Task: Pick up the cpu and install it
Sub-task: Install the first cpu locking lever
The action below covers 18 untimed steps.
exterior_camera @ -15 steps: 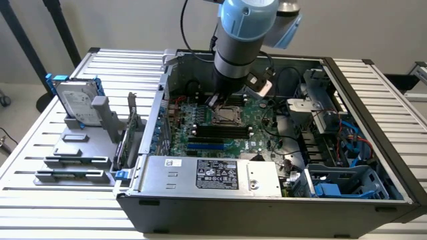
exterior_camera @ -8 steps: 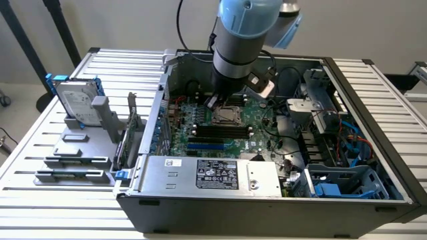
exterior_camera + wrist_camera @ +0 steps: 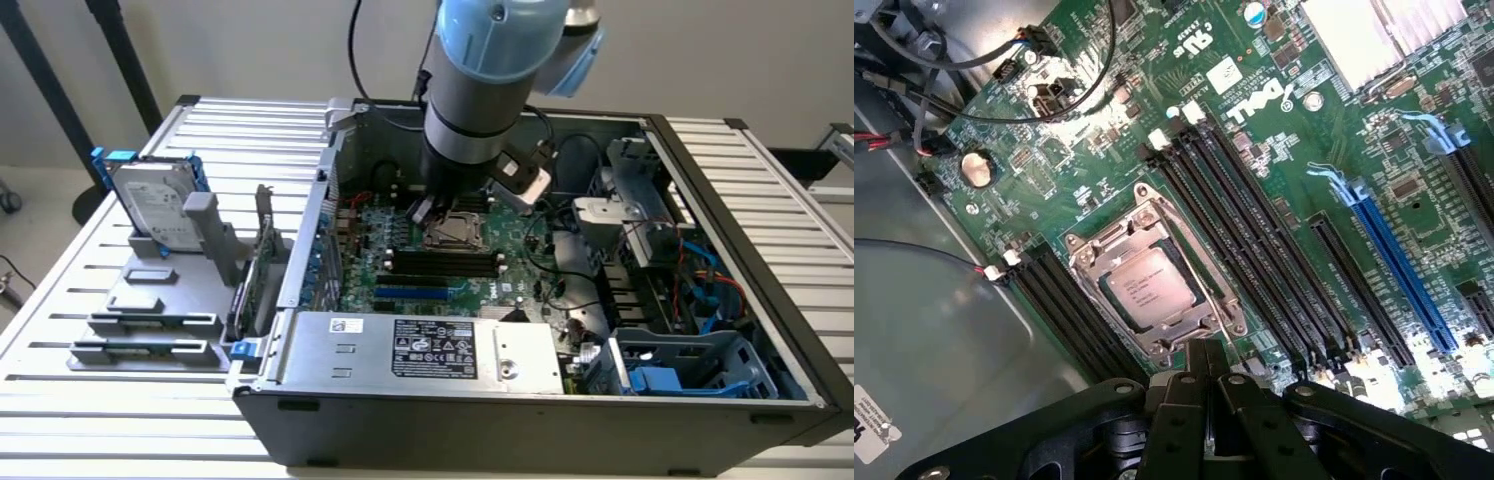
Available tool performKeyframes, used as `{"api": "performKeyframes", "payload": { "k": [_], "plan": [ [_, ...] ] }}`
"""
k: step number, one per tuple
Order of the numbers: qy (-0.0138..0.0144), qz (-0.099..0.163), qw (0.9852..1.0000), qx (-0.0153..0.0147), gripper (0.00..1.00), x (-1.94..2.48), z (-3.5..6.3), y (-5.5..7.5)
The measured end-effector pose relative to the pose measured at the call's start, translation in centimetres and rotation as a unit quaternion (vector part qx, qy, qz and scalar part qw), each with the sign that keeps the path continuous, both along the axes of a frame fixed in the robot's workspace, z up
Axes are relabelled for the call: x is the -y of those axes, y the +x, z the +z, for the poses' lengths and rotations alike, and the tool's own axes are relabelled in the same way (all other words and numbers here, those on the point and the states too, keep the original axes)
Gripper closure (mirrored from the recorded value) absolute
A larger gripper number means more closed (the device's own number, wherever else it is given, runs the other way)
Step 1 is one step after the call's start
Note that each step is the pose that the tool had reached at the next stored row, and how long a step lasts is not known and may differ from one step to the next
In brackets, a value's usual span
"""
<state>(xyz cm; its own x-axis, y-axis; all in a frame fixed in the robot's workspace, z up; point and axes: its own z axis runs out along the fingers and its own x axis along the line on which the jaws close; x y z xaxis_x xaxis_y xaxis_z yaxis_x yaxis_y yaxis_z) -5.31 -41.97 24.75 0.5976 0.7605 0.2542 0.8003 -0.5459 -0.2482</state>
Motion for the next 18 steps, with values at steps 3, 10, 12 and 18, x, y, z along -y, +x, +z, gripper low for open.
{"api": "performKeyframes", "payload": {
  "k": [3,10,12,18],
  "plan": [
    [-0.0015,0.0,1.0,-0.0001,0.89,0.12,-0.16,-0.3],
    [-0.0076,-0.006,1.0,-0.0003,0.89,0.13,-0.82,-1.2],
    [-0.0088,-0.009,0.9999,-0.0007,0.89,0.14,-0.94,-1.4],
    [-0.0088,-0.012,0.9999,-0.0053,0.89,0.92,-0.97,-1.5]
  ]
}}
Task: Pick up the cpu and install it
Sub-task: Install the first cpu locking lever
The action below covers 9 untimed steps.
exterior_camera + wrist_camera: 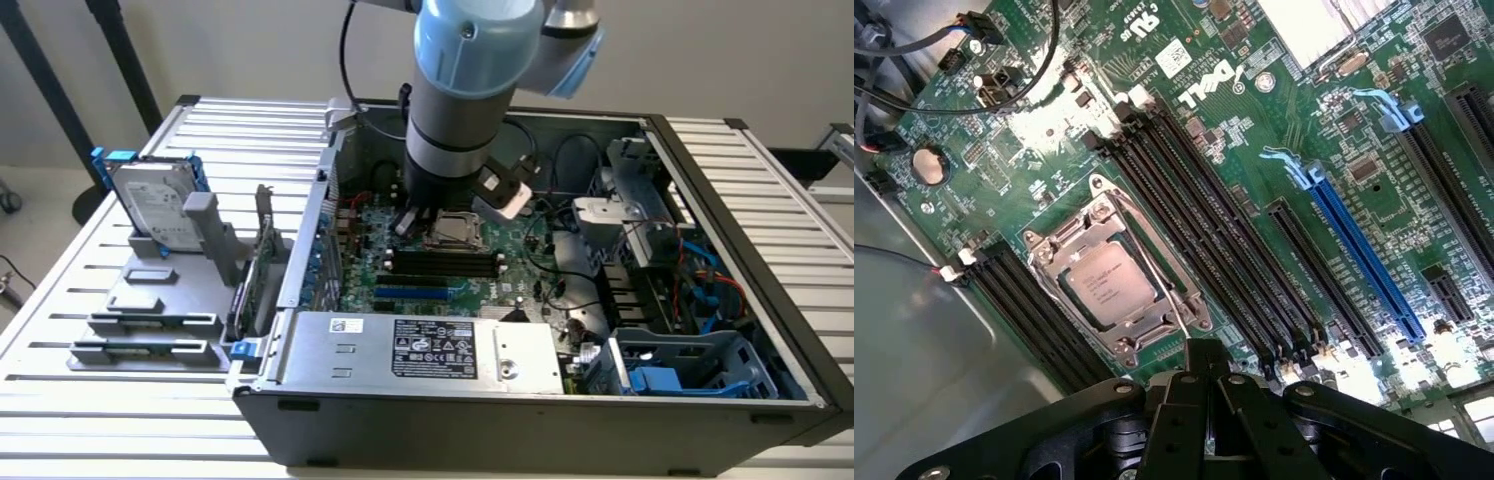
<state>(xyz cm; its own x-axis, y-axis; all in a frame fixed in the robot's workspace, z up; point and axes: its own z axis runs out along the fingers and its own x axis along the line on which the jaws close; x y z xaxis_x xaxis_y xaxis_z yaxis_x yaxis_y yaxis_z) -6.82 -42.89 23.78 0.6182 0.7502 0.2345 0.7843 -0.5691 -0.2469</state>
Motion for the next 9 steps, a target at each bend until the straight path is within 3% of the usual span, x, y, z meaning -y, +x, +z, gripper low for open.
{"api": "performKeyframes", "payload": {
  "k": [2,9],
  "plan": [
    [0.0,0.0,1.0,-0.0003,0.89,0.34,0.0,0.0],
    [0.0,-0.002,1.0,-0.0004,0.89,0.37,0.19,0.05]
  ]
}}
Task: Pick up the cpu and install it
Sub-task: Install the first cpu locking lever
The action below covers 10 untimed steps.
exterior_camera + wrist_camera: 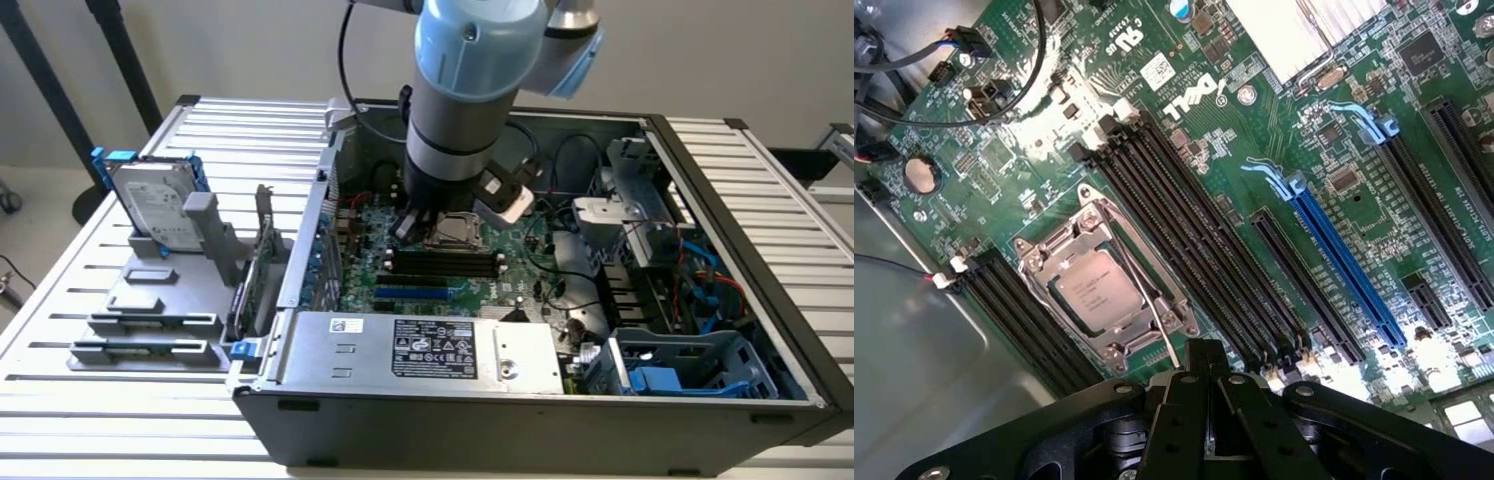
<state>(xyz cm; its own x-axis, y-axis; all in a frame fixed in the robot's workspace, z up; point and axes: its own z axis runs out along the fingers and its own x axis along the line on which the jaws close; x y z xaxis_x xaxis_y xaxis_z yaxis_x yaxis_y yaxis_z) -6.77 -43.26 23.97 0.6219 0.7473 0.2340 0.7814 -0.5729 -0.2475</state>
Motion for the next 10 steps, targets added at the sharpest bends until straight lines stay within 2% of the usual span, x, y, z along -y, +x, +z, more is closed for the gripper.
{"api": "performKeyframes", "payload": {
  "k": [7,10],
  "plan": [
    [-0.0001,-0.01,1.0,-0.0001,0.89,-0.04,0.12,0.36],
    [0.0001,-0.016,0.9999,0.0,0.89,-0.32,0.02,0.39]
  ]
}}
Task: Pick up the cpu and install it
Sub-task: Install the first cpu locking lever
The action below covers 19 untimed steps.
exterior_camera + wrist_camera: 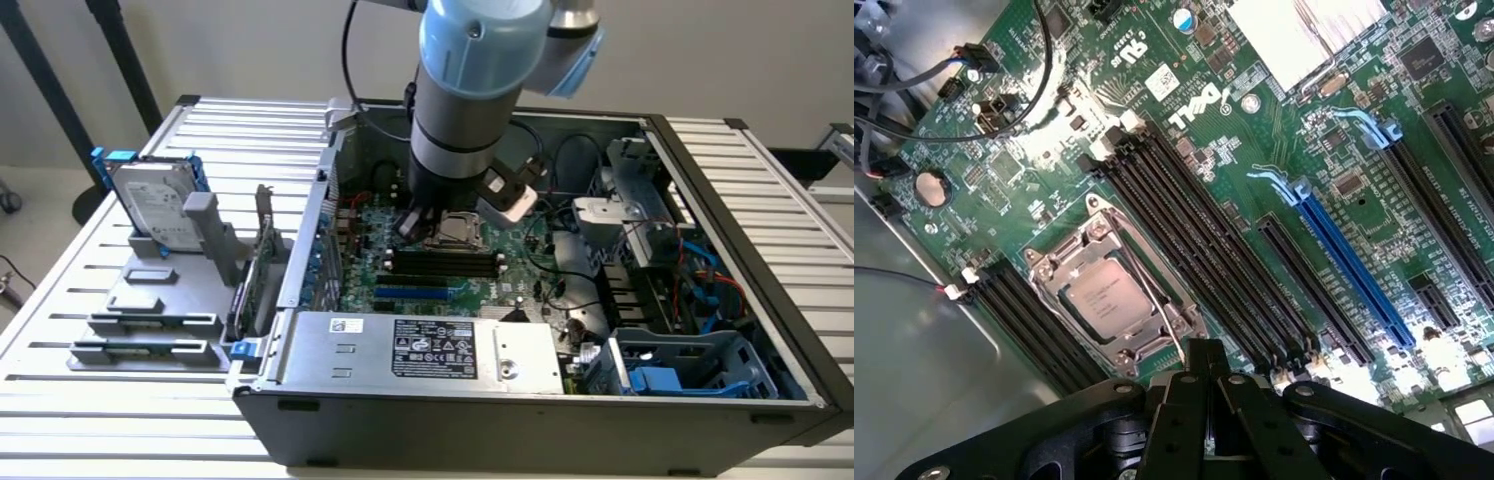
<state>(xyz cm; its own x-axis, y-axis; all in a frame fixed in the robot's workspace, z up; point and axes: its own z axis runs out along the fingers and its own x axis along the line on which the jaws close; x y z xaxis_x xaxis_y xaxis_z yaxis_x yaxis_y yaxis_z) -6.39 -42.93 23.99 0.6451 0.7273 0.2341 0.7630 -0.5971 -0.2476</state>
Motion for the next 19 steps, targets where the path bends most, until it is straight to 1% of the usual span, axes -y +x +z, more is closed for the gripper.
{"api": "performKeyframes", "payload": {
  "k": [4,5,8,12,14,19],
  "plan": [
    [-0.0002,-0.003,1.0,-0.0001,0.89,-0.78,-0.36,0.0],
    [-0.0001,-0.003,1.0,0.0,0.89,-0.85,-0.45,-0.01],
    [-0.0002,-0.004,1.0,-0.0002,0.89,-0.82,-0.49,-0.04],
    [-0.0002,-0.005,1.0,-0.0009,0.89,-0.52,-0.49,-0.1],
    [-0.0002,-0.005,1.0,-0.0018,0.89,-0.39,-0.48,-0.1],
    [-0.0002,-0.006,1.0,-0.0028,0.89,-0.34,-0.5,-0.11]
  ]
}}
